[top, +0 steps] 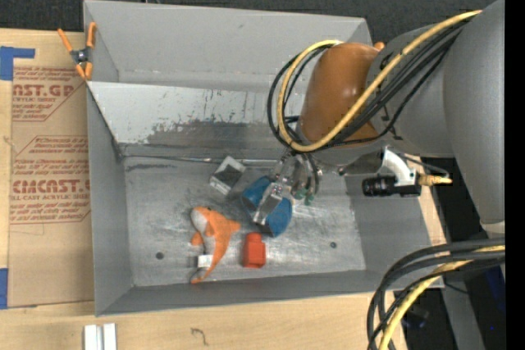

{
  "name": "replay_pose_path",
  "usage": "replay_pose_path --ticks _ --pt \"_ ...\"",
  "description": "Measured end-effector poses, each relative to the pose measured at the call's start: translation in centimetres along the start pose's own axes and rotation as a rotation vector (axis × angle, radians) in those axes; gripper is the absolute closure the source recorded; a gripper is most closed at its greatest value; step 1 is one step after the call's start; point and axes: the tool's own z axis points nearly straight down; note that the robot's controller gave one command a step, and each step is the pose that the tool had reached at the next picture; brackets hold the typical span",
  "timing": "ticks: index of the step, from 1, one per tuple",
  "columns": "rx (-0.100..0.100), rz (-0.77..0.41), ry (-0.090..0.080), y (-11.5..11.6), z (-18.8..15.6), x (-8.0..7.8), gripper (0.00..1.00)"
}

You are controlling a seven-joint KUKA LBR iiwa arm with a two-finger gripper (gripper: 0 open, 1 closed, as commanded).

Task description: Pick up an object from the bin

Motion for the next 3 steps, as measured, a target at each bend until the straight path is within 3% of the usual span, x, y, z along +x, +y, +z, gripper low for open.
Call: replay_pose_path --ticks 3 --pt "-0.002 -0.001 -0.004 0.0 -2.8 0.1 1.00"
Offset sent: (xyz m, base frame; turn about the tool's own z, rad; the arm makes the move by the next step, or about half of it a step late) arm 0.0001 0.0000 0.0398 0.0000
